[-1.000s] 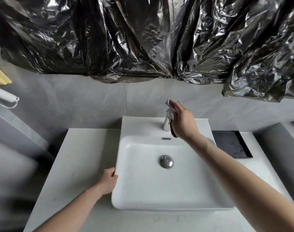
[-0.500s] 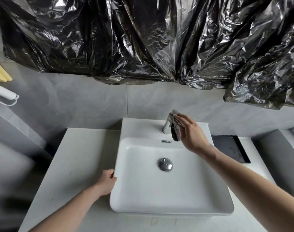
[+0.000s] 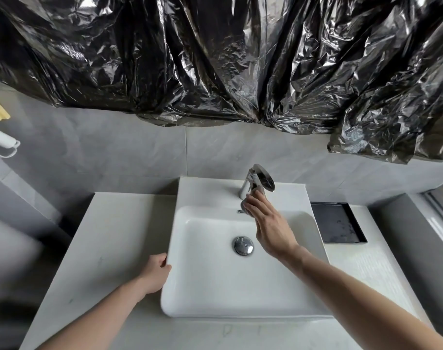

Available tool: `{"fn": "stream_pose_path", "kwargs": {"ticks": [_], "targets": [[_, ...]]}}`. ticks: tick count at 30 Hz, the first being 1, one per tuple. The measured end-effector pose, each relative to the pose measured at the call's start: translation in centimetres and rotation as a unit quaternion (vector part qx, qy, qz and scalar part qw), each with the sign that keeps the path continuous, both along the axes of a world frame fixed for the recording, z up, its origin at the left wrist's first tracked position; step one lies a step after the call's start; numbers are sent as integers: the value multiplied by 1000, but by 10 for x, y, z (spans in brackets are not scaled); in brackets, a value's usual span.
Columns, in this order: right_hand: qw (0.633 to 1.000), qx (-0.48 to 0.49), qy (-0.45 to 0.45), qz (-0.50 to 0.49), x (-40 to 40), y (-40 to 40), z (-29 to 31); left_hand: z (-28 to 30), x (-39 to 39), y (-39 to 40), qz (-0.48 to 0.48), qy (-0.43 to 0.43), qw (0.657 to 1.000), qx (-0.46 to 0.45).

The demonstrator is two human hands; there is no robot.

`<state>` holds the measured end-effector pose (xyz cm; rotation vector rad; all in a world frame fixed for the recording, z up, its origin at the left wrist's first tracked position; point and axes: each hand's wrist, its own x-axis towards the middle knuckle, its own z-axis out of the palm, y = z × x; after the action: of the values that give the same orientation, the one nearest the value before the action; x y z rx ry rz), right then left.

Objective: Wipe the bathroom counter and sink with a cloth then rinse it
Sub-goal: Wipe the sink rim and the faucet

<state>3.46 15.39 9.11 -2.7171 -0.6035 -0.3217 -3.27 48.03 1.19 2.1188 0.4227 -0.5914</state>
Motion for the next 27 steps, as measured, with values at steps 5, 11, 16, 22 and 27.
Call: {"fn": "stream_pose_path", "kwargs": {"ticks": [5,11,16,22,27], "targets": [[991,112,-11,-69,9,8,7,1,-2,0,0,5,1000,-15],[982,135,18,-128,39,33,1,1,-4,-1,17,6,1000,-22],[961,247,-22,-124,6,28,0,3,-8,-8,21,-7,1000,6],[726,578,166,-333,13,44,4,7,-8,-11,14,-15,1000,18],[595,673,274,-344,23,39,7,5,-13,-14,26,-22,998,50]]}}
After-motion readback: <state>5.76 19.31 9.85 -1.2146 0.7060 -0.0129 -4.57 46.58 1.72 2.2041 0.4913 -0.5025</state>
